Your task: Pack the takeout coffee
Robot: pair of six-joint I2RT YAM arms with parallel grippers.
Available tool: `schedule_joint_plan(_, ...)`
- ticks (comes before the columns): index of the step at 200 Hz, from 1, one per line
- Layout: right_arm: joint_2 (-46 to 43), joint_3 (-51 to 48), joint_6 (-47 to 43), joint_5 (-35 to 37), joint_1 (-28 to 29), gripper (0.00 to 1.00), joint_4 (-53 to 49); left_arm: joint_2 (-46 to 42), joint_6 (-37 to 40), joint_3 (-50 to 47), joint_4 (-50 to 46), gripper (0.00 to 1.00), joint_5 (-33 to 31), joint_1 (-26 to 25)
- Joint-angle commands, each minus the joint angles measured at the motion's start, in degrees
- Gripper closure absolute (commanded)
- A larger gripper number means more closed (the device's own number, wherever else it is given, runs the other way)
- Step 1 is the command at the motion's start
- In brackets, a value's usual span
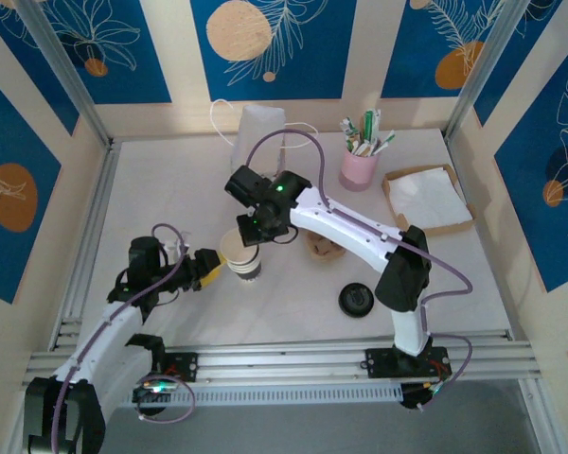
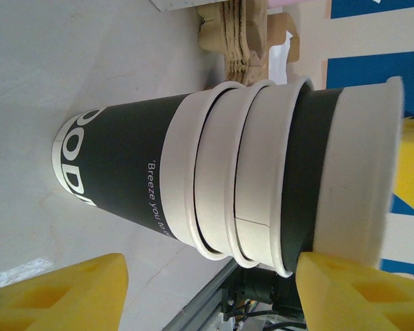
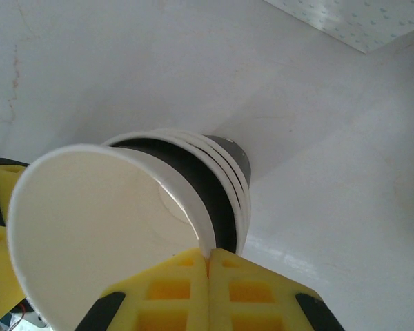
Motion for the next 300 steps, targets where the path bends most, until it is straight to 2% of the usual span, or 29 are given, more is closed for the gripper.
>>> schedule_joint_plan(1,-2.7,-1.3,1.2,-3.0,-0.4,1.00,1.8,-1.3,0.0,0.1,0.6,0.35,1.5,0.6)
schedule_joint_plan(107,-10.1,1.7,0.2,-2.2,-1.6,1.00,-0.4,-2.0,1.0,2.4,-2.3,0.34,1.1,0.7)
schedule_joint_plan(131,-14.0,1.3,-0.1,-0.6,-1.6,1.00,-1.6,-4.2,2.5,4.0,-6.4,0.28,-0.2,0.7)
schedule_joint_plan(148,-17.3,-0.4,-0.3,0.5,-1.6,1.00,-2.3,-7.1,4.3,6.1,-11.5,0.20,-2.1,0.7)
schedule_joint_plan(187,-25.1,-8.4,-0.3,1.7,-1.9,1.00,-2.8,-13.2,10.0,13.0,-24.8,0.00,-8.2,0.6)
schedule_joint_plan(243,-32.2,-25.1,1.5,1.4,-2.7,1.00,-0.5,-17.7,14.0,21.9,-33.8,0.00,-13.1,-0.8)
schedule_joint_plan(278,-33.2,-35.1,3.4,0.7,-3.0,1.00,3.0,-17.3,13.7,24.6,-34.3,0.00,-15.3,-3.5)
schedule_joint_plan(300,-32.9,-39.9,4.3,-0.3,-3.4,1.00,6.2,-16.1,13.2,24.3,-32.8,0.00,-17.7,-6.9)
